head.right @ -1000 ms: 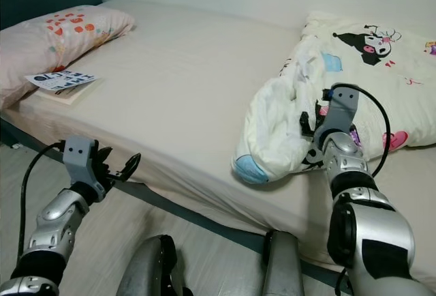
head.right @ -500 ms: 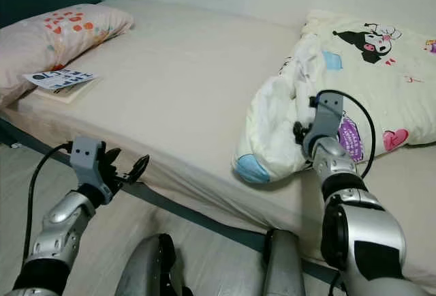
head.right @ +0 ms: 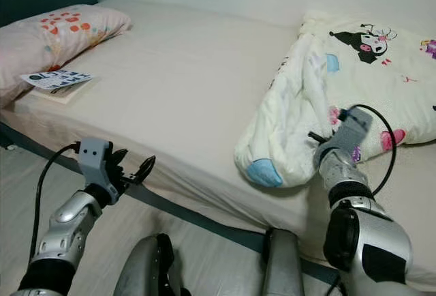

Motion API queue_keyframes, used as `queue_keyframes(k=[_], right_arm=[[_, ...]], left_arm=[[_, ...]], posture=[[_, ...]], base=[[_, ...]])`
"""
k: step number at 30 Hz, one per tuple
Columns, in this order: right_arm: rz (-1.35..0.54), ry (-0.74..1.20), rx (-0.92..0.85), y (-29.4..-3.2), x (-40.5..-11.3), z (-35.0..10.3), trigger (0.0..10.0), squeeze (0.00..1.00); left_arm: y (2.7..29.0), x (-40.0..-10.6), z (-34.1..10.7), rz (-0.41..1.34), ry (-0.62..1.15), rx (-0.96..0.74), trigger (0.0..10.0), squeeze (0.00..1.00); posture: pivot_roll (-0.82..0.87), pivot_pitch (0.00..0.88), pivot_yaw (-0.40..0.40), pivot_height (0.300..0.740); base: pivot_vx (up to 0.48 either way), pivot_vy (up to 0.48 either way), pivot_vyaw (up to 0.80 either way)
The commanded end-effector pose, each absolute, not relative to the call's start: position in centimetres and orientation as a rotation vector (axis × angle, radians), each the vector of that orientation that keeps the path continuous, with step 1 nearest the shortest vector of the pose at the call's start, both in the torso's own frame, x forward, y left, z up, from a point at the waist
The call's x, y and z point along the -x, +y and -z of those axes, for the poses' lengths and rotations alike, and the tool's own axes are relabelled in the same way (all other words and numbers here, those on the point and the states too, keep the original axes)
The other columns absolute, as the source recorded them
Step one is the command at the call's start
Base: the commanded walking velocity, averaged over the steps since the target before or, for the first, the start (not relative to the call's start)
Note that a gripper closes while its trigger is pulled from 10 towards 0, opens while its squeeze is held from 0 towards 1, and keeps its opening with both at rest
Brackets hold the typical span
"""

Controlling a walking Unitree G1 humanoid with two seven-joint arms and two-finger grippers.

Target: Clean up the room

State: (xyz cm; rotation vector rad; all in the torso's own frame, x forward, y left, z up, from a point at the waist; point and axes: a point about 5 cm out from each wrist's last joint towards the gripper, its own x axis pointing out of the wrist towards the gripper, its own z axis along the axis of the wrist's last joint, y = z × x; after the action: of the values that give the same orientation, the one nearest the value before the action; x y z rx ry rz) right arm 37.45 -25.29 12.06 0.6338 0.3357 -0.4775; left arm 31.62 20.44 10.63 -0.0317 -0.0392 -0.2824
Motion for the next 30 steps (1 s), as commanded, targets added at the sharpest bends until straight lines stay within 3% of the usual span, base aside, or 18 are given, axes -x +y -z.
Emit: queue_keyframes(k=[1,2,4,9,14,16,18,23,25,26,27,28,29,30], right_arm=[[0.537,0.452,-0.779,-23.5,-36.3,-9.0,0.0,0.00],[0.537,0.452,-0.779,-23.5,-36.3,-9.0,0.0,0.00],[0.617,0.547,-0.877,-20.9,-35.1,-6.2,0.0,0.00],[0.767,0.637,-0.861,-19.3,-32.8,-3.3,0.0,0.00],[0.929,0.603,-0.728,-21.3,-30.9,-3.0,0.0,0.00],[0.991,0.484,-0.438,-25.2,-30.1,-5.8,0.0,0.00],[1.057,0.392,-0.255,-28.2,-29.0,-8.5,0.0,0.00],[1.128,0.368,-0.218,-29.8,-27.1,-9.8,0.0,0.00],[1.149,0.401,-0.237,-29.4,-25.8,-9.6,2.2,0.00],[1.149,0.401,-0.237,-29.4,-25.8,-9.6,2.2,0.00],[1.160,0.477,-0.290,-28.6,-24.9,-8.7,8.9,0.46],[1.160,0.477,-0.290,-28.6,-24.9,-8.7,8.9,0.46],[1.139,0.573,-0.353,-27.2,-24.3,-7.5,10.0,0.90],[1.139,0.573,-0.353,-27.2,-24.3,-7.5,10.0,0.90]], left_arm=[[19.9,-31.6,-9.9,0.286,-0.020,0.038,10.0,0.00],[19.9,-31.6,-9.9,0.286,-0.020,0.038,10.0,0.00],[19.4,-31.7,-9.9,0.293,-0.023,0.039,10.0,0.00],[19.0,-31.8,-9.9,0.302,-0.028,0.039,10.0,0.00],[18.8,-32.1,-9.8,0.300,-0.029,0.047,10.0,0.00],[18.6,-32.3,-9.6,0.299,-0.025,0.056,10.0,0.00],[18.2,-32.4,-9.4,0.304,-0.023,0.063,10.0,0.00],[17.6,-32.5,-9.3,0.319,-0.024,0.070,10.0,0.00],[17.3,-32.6,-9.2,0.325,-0.022,0.072,10.0,0.00],[17.3,-32.6,-9.2,0.325,-0.022,0.072,10.0,0.00],[17.1,-32.6,-9.2,0.329,-0.023,0.073,10.0,0.00],[17.1,-32.6,-9.2,0.329,-0.023,0.073,10.0,0.00],[16.9,-32.7,-9.2,0.334,-0.024,0.074,10.0,0.00],[16.9,-32.7,-9.2,0.334,-0.024,0.074,10.0,0.00]], posture=[[0.01,0.156,0.002,0.501],[0.01,0.156,0.002,0.501],[0.00,0.145,-0.008,0.501],[-0.01,0.132,-0.019,0.501],[-0.03,0.115,-0.026,0.501],[-0.05,0.103,-0.029,0.501],[-0.06,0.096,-0.031,0.501],[-0.08,0.091,-0.031,0.501],[-0.08,0.091,-0.031,0.501],[-0.08,0.091,-0.031,0.501],[-0.09,0.090,-0.033,0.501],[-0.09,0.090,-0.033,0.501],[-0.10,0.088,-0.033,0.501],[-0.10,0.088,-0.033,0.501]], base=[[0.000,0.000,0.00],[0.000,0.000,0.00],[0.000,0.000,0.00],[0.000,0.000,0.00],[0.000,0.000,0.00],[0.000,0.000,0.00],[0.000,0.000,0.00],[0.000,0.000,0.00],[0.000,0.000,0.00],[0.000,0.000,0.00],[0.000,0.000,0.00],[0.000,0.000,0.00],[0.000,0.000,0.00],[0.000,0.000,0.00]])
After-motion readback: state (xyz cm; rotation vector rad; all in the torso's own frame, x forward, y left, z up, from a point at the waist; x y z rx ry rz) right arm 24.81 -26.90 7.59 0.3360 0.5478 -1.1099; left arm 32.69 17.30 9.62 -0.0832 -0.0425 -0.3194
